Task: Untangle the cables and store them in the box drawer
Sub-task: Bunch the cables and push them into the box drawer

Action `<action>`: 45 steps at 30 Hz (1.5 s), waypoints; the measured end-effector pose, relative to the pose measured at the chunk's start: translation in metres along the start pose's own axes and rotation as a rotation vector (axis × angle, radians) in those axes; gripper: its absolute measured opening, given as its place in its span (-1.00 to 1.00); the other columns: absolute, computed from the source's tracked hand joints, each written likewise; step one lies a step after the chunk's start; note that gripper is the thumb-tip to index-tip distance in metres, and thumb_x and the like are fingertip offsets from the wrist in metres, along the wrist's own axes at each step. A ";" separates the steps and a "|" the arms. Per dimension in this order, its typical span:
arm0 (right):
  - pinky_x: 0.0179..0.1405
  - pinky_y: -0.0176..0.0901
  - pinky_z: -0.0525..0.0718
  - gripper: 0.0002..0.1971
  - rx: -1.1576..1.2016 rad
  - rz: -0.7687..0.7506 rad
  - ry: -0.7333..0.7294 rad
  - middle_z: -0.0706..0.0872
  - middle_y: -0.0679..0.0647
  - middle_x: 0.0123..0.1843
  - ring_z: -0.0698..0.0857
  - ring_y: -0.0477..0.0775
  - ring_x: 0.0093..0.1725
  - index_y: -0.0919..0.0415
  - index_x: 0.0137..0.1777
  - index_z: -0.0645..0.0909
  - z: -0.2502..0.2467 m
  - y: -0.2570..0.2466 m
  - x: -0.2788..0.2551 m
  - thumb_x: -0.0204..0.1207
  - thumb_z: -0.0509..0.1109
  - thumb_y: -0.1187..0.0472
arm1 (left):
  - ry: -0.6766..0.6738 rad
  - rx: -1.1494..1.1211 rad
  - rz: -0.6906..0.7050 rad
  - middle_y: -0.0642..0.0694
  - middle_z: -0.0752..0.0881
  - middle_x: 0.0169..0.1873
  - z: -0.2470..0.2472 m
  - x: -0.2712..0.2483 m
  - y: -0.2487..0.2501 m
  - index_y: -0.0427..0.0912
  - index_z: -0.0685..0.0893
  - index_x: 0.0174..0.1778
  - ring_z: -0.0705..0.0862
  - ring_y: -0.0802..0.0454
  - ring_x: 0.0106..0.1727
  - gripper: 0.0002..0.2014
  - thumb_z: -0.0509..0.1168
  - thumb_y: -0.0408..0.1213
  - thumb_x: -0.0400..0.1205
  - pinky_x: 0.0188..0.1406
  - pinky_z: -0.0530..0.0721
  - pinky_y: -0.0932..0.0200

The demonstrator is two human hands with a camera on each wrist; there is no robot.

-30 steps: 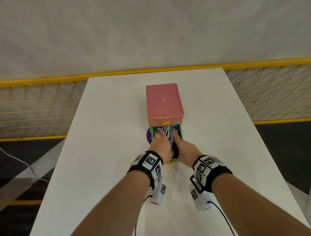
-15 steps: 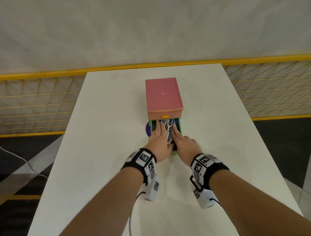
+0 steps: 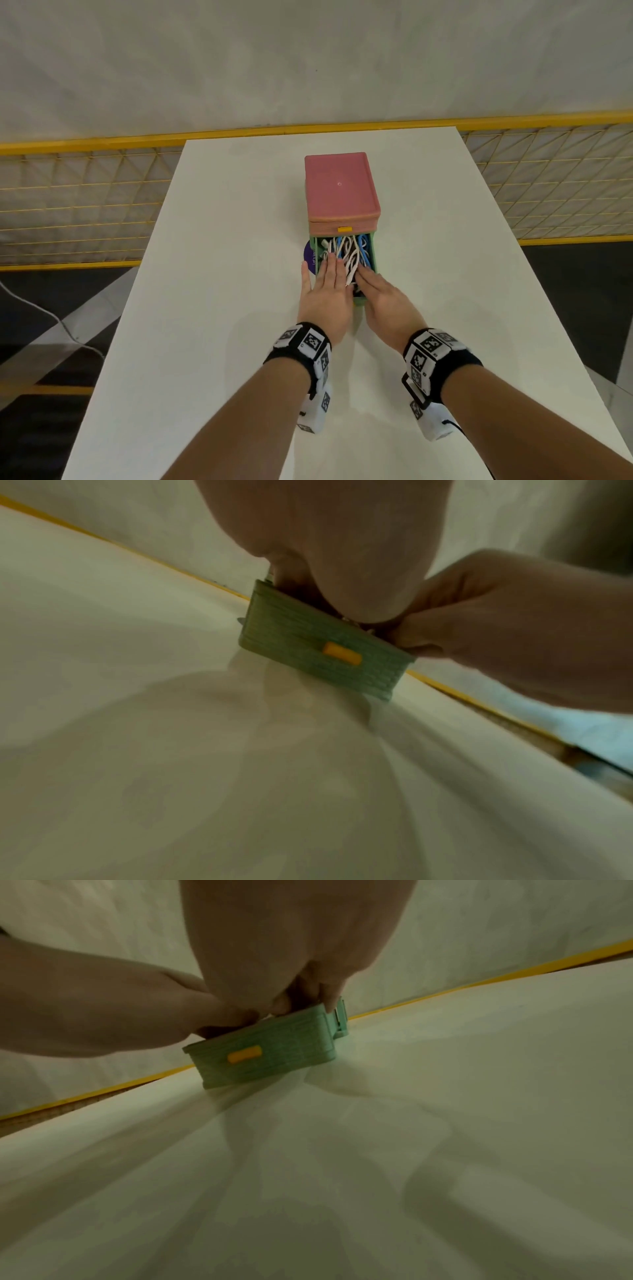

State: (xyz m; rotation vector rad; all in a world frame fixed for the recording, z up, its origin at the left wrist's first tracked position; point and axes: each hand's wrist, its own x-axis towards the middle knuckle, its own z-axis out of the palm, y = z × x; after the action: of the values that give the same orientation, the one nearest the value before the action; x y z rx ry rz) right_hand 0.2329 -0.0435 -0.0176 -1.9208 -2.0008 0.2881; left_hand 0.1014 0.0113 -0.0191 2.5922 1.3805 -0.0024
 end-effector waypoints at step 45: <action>0.65 -0.12 -0.08 -0.48 -0.225 -0.082 -0.273 0.03 0.20 0.71 0.09 0.07 0.69 0.26 0.66 -0.04 -0.009 -0.001 0.013 0.76 -0.02 0.19 | -0.022 0.034 0.097 -0.32 0.02 0.70 -0.017 0.005 -0.015 -0.40 -0.13 0.68 0.00 -0.15 0.73 -0.39 -0.26 -0.26 0.70 0.54 -0.52 -0.03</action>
State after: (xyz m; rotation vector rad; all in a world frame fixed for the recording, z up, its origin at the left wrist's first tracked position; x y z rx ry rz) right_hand 0.2355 -0.0314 -0.0080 -2.0170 -2.3718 0.3321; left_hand 0.0902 0.0261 -0.0060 2.6768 1.2564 -0.0402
